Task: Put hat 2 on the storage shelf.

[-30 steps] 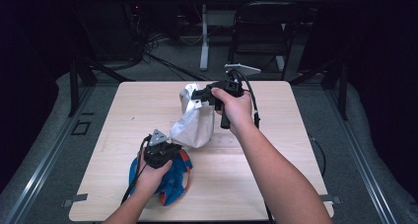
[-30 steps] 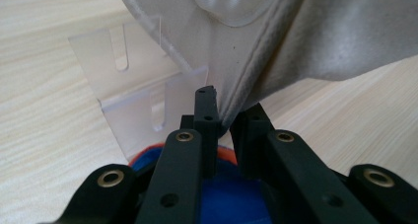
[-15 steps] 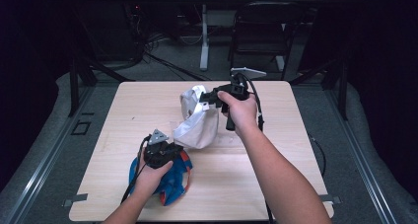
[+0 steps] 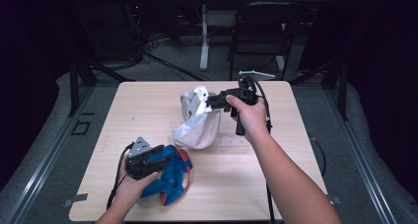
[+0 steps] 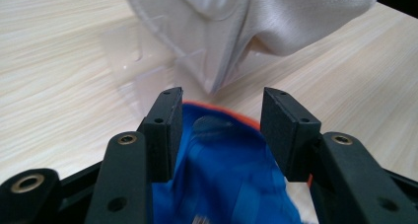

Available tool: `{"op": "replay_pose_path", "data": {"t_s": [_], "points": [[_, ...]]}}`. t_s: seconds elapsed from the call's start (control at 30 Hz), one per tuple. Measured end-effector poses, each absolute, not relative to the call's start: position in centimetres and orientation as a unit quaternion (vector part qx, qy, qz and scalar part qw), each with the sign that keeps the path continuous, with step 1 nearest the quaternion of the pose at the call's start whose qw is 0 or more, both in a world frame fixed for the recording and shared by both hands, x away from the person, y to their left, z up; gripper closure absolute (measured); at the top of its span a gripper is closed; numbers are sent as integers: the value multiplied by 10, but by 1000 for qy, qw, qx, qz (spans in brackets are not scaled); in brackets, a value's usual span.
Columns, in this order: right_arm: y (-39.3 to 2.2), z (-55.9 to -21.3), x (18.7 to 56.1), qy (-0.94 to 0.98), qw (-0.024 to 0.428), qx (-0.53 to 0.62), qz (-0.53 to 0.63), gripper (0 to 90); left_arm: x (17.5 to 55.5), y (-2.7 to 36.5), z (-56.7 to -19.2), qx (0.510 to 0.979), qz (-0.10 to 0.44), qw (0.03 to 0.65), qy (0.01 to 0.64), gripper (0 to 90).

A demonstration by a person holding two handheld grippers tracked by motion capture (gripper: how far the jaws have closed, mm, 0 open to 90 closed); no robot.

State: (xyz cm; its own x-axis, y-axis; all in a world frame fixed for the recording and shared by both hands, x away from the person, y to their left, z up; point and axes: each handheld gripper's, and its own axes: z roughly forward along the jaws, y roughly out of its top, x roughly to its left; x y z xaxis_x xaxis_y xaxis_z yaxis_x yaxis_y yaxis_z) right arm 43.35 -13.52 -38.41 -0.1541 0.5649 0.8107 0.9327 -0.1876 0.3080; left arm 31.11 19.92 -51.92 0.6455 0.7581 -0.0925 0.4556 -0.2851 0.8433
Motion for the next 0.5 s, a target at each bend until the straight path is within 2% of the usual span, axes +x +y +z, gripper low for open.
{"op": "replay_pose_path", "data": {"t_s": [0.2,0.5], "points": [[-147,-386,417,-620,183,-598,-474,577,301,228,-517,783,176,445,397,496],[-164,-407,383,-654,129,-571,-479,536,293,260,-531,770,175,429,439,459]]}}
